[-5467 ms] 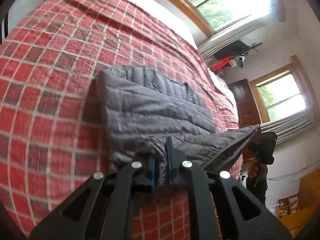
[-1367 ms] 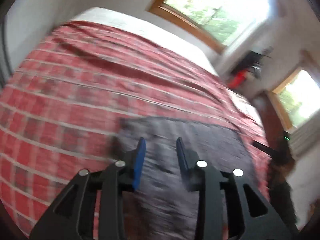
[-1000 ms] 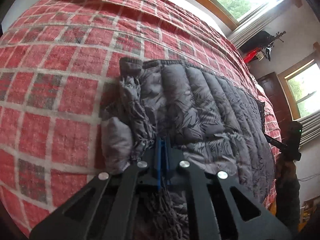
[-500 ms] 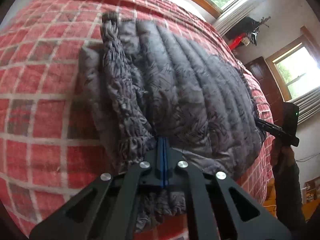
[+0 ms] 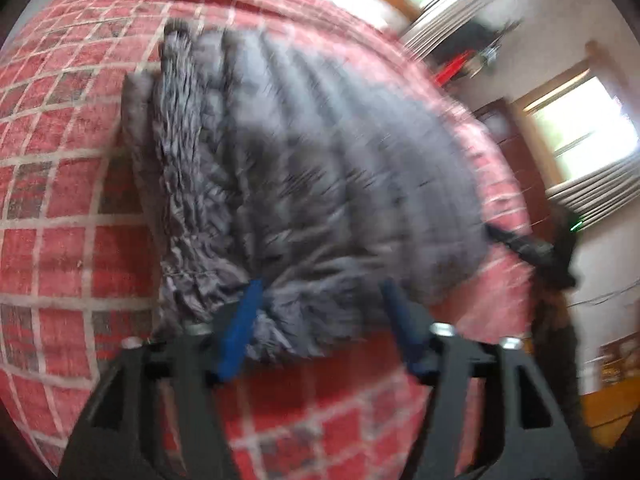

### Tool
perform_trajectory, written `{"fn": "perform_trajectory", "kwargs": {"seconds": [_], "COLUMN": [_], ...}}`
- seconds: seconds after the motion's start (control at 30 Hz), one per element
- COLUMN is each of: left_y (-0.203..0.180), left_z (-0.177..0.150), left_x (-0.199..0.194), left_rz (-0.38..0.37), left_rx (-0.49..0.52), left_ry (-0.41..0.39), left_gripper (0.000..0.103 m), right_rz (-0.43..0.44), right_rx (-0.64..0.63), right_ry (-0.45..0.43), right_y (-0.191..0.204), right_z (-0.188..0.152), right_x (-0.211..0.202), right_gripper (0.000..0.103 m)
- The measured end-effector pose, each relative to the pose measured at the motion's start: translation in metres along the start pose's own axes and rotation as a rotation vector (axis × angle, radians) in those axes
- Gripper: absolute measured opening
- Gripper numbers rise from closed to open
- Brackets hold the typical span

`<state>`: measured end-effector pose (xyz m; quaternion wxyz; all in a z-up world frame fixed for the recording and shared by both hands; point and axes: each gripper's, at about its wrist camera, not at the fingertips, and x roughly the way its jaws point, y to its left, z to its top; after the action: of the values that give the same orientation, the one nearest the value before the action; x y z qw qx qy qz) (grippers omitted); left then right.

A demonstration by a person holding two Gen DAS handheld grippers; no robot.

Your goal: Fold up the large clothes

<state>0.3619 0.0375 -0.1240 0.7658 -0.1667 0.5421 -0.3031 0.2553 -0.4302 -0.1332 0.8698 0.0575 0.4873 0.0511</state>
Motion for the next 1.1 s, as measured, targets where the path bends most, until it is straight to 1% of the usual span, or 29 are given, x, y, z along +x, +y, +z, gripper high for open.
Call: {"fn": "perform_trajectory", "kwargs": {"seconds": [0.03,0.07,0.1,0.13,0.17,0.23,0.27,0.33,0.4,0.47,0.53,0.6,0.7,0.73,0.83,0.9,1.0,1.1], "left_y": [0.001,0.010,0.020,0.036,0.053,0.079,0.092,0.101,0.106,0.112,0.122,0.128,0.135,0.138,0.138,0.141,0.143,0.137], "left_z": [0.008,0.012,0.015,0.019,0.023,0.027,0.030,0.034,0.039,0.045,0.051,0.056,0.061,0.064,0.077,0.089,0.104,0.116], "left_x": [-0.011,-0.032,-0.042,-0.053,-0.060,-0.067,-0.066,-0.060,-0.052,-0.039,-0.031,-0.020,-0.006,0.001,0.016,0.029,0.040,0.049], "left_rz": [0.000,0.006,0.005,0.000,-0.009,-0.053,-0.071,-0.063,-0.049,-0.053,-0.058,-0.080,-0.105,-0.106,-0.124,-0.144,-0.174,-0.170], "left_rx": [-0.003,-0.022,-0.049,-0.104,-0.169,-0.256,-0.289,-0.315,-0.324,-0.335,-0.341,-0.353,-0.376,-0.377,-0.345,-0.352,-0.366,-0.344], "left_ry": [-0.024,-0.070,-0.089,-0.102,-0.104,-0.095,-0.085,-0.068,-0.047,-0.026,-0.021,-0.017,-0.010,-0.007,-0.001,0.001,0.000,0.016], "left_gripper": [0.090,0.095,0.095,0.095,0.095,0.095,0.095,0.095,0.095,0.095,0.095,0.095,0.095,0.095,0.095,0.095,0.096,0.096], "right_rz": [-0.049,-0.084,-0.116,-0.129,-0.134,-0.157,-0.162,-0.186,-0.192,-0.211,-0.230,-0.217,-0.215,-0.226,-0.254,-0.282,-0.292,-0.311], "right_rx": [-0.050,-0.093,-0.152,-0.215,-0.255,-0.361,-0.404,-0.497,-0.558,-0.617,-0.673,-0.695,-0.729,-0.751,-0.828,-0.894,-0.950,-0.999], "right_ry": [-0.028,-0.056,-0.088,-0.099,-0.093,-0.075,-0.066,-0.049,-0.045,-0.064,-0.079,-0.077,-0.096,-0.106,-0.129,-0.148,-0.171,-0.199], "right_y": [0.012,0.025,0.043,0.062,0.073,0.110,0.124,0.157,0.184,0.208,0.233,0.247,0.268,0.274,0.299,0.316,0.337,0.350], "right_z": [-0.002,-0.003,-0.008,-0.015,-0.017,-0.031,-0.036,-0.047,-0.056,-0.063,-0.067,-0.064,-0.057,-0.053,-0.057,-0.056,-0.052,-0.048], "right_x": [-0.014,-0.022,-0.032,-0.037,-0.036,-0.028,-0.024,-0.013,-0.006,0.001,0.009,0.019,0.029,0.035,0.047,0.060,0.078,0.091], "right_gripper": [0.067,0.077,0.090,0.094,0.095,0.095,0.095,0.095,0.095,0.095,0.095,0.095,0.095,0.095,0.095,0.095,0.095,0.095]}}
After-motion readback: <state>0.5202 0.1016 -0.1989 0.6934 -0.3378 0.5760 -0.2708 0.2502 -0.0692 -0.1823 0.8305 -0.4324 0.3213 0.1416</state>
